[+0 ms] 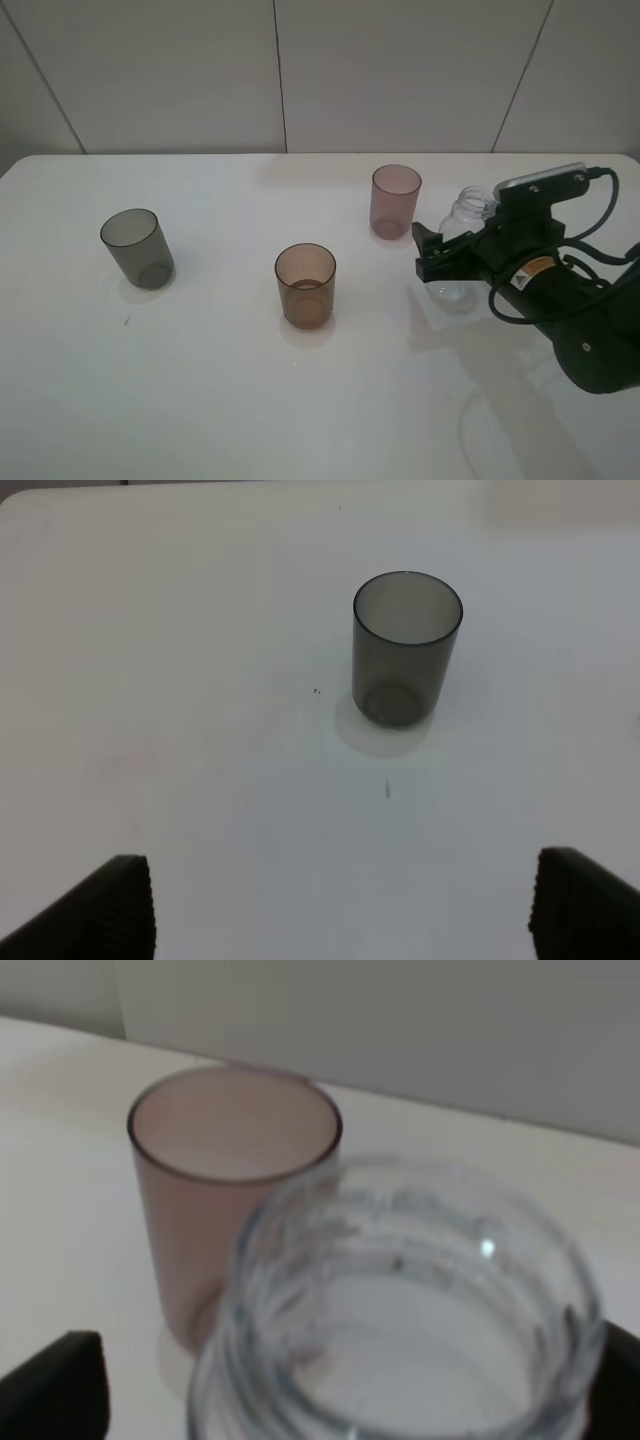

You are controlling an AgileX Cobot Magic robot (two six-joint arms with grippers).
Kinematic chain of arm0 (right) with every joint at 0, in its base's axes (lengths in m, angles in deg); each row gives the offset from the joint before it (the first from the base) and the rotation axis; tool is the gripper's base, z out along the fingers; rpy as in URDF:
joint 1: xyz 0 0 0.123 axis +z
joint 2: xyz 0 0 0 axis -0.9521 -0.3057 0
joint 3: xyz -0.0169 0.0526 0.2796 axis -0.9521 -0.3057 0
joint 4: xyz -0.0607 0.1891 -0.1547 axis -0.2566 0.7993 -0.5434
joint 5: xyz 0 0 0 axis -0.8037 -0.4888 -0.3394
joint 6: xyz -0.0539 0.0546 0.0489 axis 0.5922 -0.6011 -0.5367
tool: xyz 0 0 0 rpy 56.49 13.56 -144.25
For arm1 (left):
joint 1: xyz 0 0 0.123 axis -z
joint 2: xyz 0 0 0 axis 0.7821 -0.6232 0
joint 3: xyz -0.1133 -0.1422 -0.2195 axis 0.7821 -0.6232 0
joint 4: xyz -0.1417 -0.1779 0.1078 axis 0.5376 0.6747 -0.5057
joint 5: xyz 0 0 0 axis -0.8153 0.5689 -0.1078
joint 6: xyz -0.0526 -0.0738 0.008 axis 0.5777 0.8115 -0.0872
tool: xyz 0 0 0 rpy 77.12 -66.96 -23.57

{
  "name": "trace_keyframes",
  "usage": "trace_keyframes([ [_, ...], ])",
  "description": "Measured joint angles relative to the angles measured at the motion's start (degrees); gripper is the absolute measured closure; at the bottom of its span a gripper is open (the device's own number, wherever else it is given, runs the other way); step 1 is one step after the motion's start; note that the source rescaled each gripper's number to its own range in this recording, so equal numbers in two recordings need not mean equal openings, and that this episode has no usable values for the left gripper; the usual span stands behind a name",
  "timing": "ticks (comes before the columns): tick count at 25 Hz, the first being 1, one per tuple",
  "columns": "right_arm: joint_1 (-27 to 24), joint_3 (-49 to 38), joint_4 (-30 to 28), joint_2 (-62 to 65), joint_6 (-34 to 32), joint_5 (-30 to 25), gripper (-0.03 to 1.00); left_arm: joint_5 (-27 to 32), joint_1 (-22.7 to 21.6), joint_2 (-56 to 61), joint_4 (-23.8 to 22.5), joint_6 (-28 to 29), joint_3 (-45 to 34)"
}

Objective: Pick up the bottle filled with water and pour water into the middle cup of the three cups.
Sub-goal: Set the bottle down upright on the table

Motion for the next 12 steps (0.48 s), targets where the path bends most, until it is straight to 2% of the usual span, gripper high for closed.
trace_keyframes([
  [12, 0.00, -3.12, 0.57, 21.07, 0.59, -0.16, -0.03, 0.00, 0.00, 0.00, 0.00, 0.00, 0.00],
])
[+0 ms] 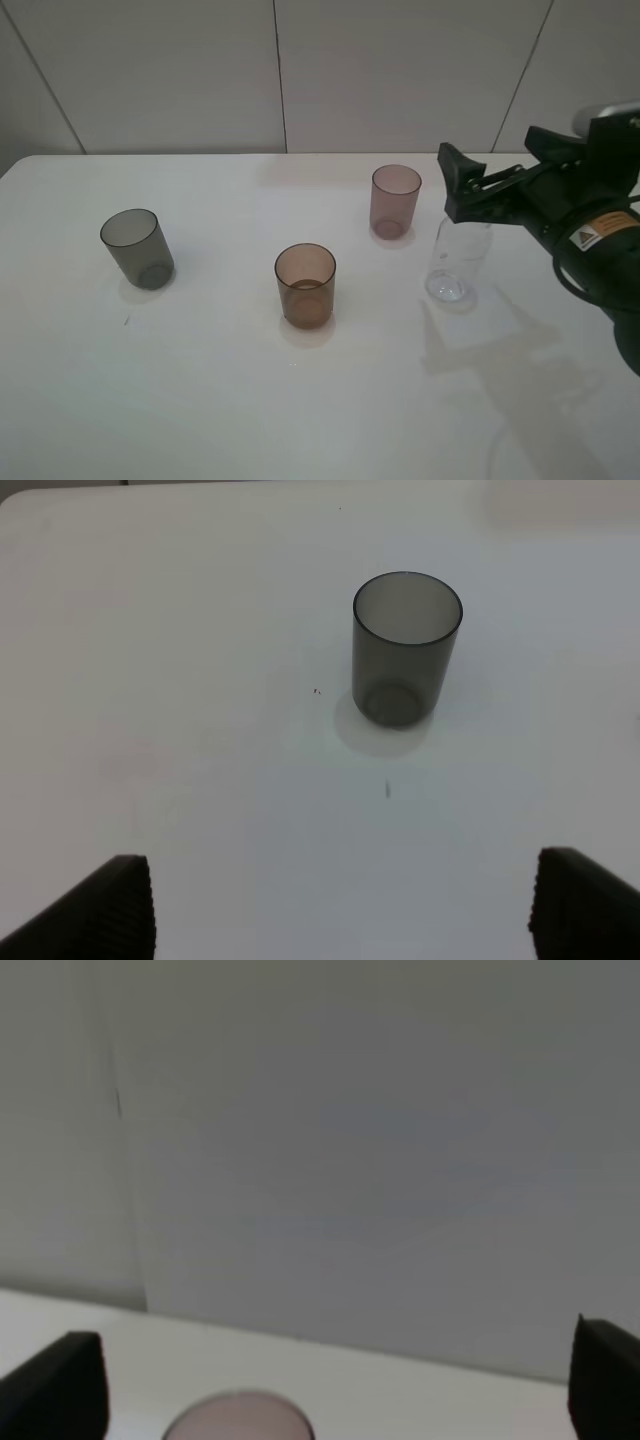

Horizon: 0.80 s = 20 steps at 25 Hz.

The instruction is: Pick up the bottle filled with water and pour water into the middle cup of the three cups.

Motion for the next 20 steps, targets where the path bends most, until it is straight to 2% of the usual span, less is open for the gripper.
trace_keyframes([
  [2, 0.00, 0.03, 1.47, 4.95, 0.00, -3.09, -0.03, 0.00, 0.00, 0.00, 0.00, 0.00, 0.00],
  [5, 0.00, 1.56, 5.88, 12.26, 0.29, -14.81, -0.03, 0.00, 0.00, 0.00, 0.00, 0.00, 0.00],
  [10, -0.42, 9.36, 14.95, 22.77, 8.77, -42.81, -0.03, 0.00, 0.00, 0.00, 0.00, 0.00, 0.00],
  [12, -1.85, 12.83, 16.44, 25.23, 10.80, -53.03, -0.03, 0.00, 0.00, 0.00, 0.00, 0.00, 0.00],
  [16, -6.80, 19.29, 13.40, 26.74, 9.03, -73.49, -0.03, 0.00, 0.00, 0.00, 0.00, 0.00, 0.00],
  [20, -13.11, 25.95, 0.97, 26.74, -1.96, -93.95, -0.03, 0.00, 0.00, 0.00, 0.00, 0.00, 0.00],
])
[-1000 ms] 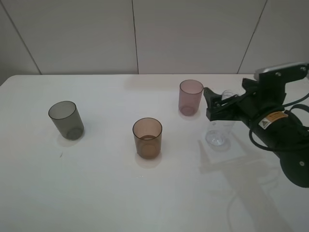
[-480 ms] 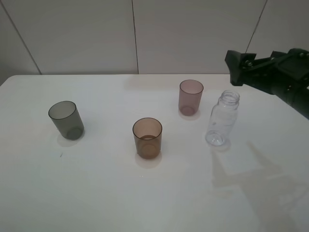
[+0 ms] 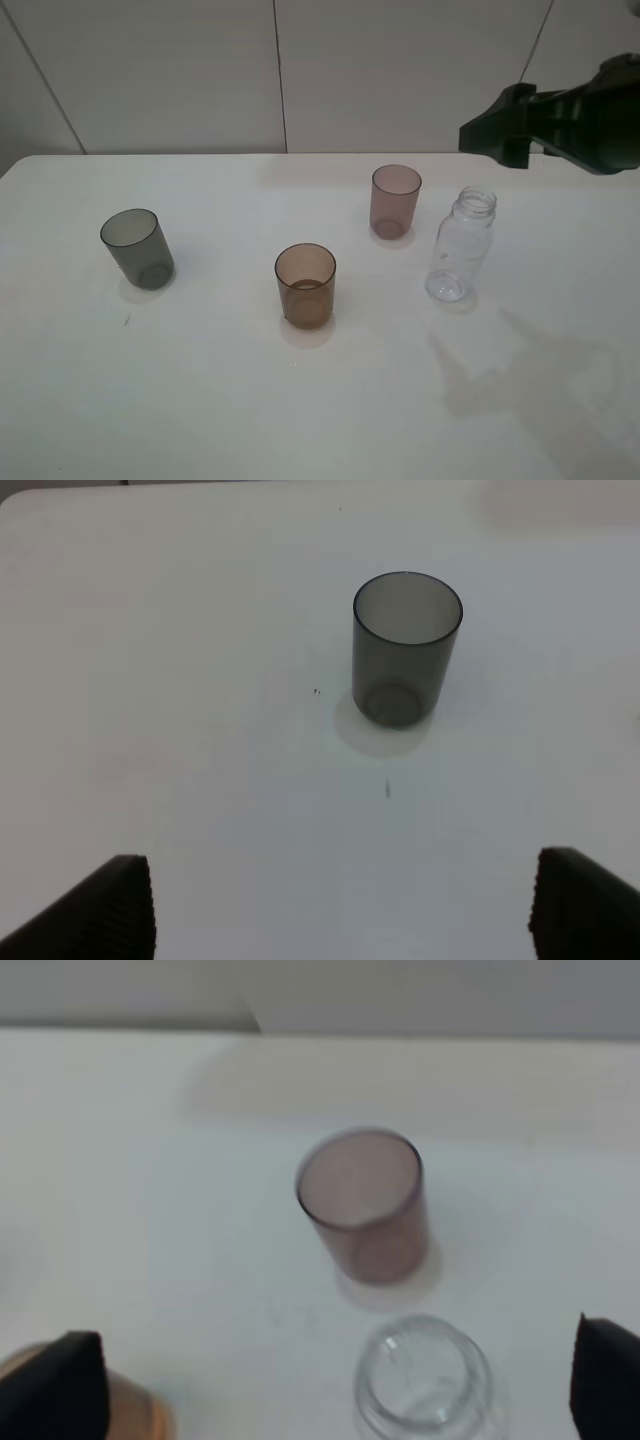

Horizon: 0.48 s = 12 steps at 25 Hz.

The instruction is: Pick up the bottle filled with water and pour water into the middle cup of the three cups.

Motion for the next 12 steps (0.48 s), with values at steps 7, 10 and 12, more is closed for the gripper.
trace_keyframes([
  [7, -8.36, 6.30, -17.08, 4.15, -11.07, -24.79, -0.03, 0.00, 0.00, 0.00, 0.00, 0.00, 0.00],
  [10, -9.63, 6.30, -20.17, 10.88, -11.42, -28.65, -0.03, 0.00, 0.00, 0.00, 0.00, 0.00, 0.00],
  [12, -9.68, 6.30, -21.93, 15.32, -11.55, -30.71, -0.03, 0.00, 0.00, 0.00, 0.00, 0.00, 0.00],
])
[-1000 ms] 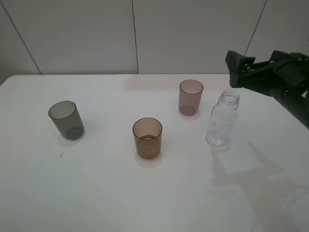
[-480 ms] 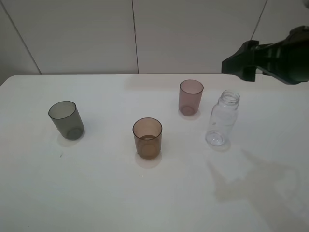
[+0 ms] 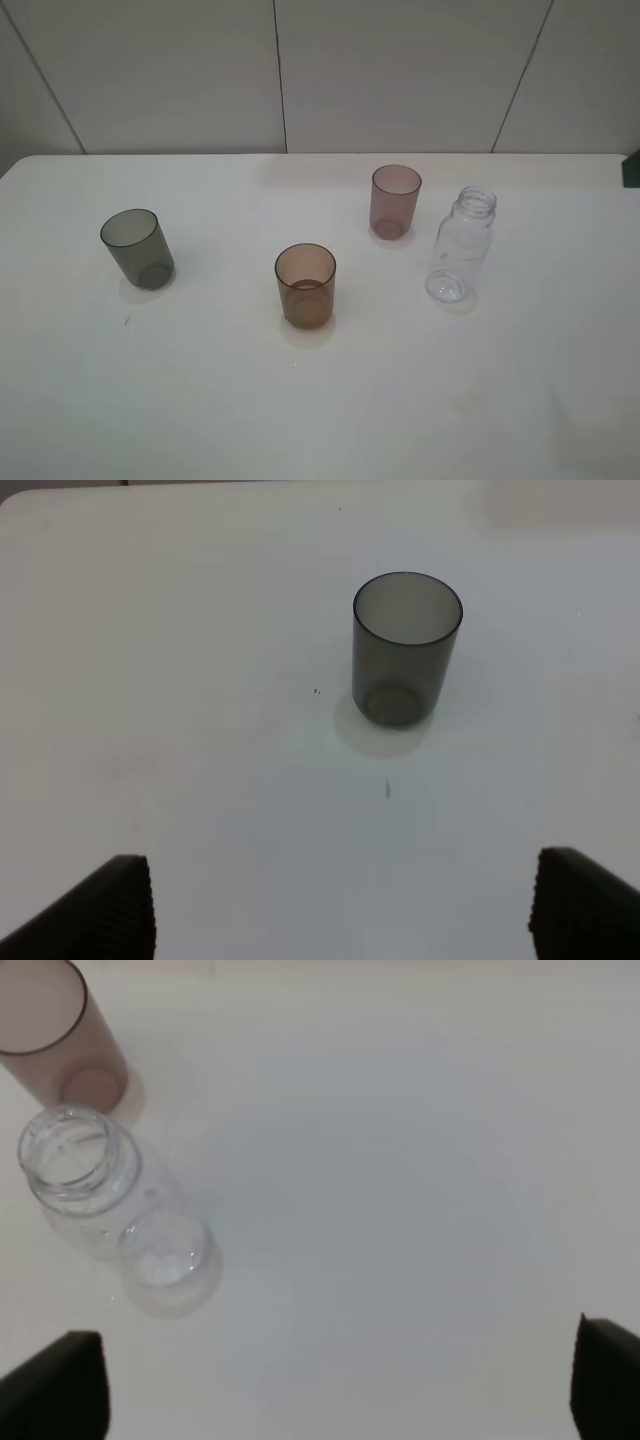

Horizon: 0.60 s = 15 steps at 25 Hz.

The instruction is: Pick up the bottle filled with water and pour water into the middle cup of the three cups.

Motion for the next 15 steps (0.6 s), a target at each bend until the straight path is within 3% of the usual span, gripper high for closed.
trace_keyframes([
  [8, 0.00, 0.00, -1.13, 18.81, 0.00, -2.75, -0.03, 0.00, 0.00, 0.00, 0.00, 0.00, 0.00],
  [15, 0.00, -3.48, -0.67, 31.81, 0.00, -9.28, -0.03, 0.00, 0.00, 0.00, 0.00, 0.00, 0.00],
])
